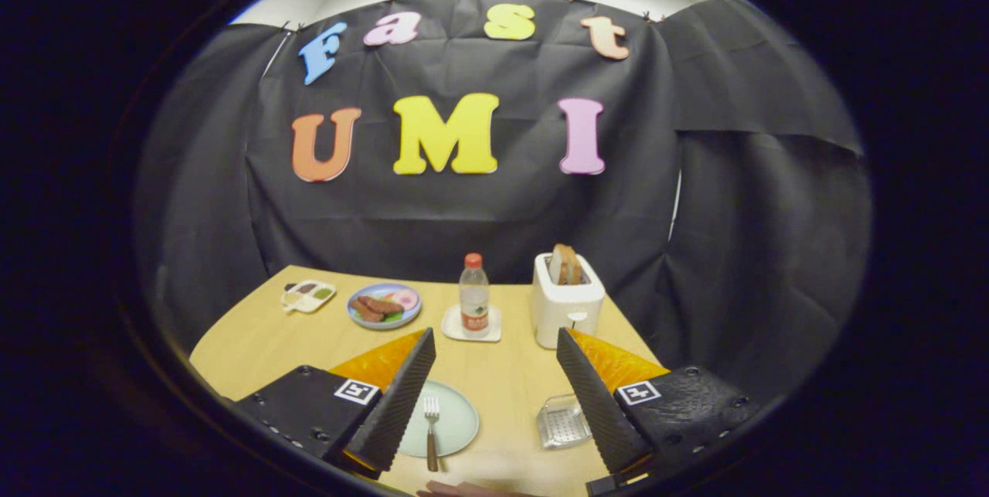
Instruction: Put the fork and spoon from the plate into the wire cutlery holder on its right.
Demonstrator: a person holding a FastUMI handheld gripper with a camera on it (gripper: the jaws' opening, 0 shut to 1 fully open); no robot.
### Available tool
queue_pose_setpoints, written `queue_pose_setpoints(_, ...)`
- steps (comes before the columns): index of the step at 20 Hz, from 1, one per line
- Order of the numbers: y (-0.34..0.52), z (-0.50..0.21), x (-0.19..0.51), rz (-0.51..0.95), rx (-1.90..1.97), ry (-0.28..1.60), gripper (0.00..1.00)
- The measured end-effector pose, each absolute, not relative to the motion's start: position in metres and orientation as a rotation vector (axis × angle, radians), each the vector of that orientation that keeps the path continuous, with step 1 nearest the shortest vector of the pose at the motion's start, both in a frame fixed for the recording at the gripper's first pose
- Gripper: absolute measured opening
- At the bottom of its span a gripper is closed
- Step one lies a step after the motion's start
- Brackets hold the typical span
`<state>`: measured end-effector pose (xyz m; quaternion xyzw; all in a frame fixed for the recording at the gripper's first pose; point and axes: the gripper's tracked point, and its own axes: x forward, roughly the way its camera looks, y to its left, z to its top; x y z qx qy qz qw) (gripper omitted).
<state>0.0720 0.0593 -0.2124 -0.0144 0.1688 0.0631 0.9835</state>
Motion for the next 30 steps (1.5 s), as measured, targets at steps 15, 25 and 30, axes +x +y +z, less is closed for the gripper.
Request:
queue_pose_setpoints(15, 0.139, -0.416, 0.049, 0.254, -0.073, 0.852, 0.93)
queue_pose_setpoints(25, 0.143, -0.459, 0.05, 0.146, -0.018, 1.002, 0.57)
queue_pose_setpoints(30, 0.137, -0.463, 0.049, 0.107, -0.035, 0.988, 0.29)
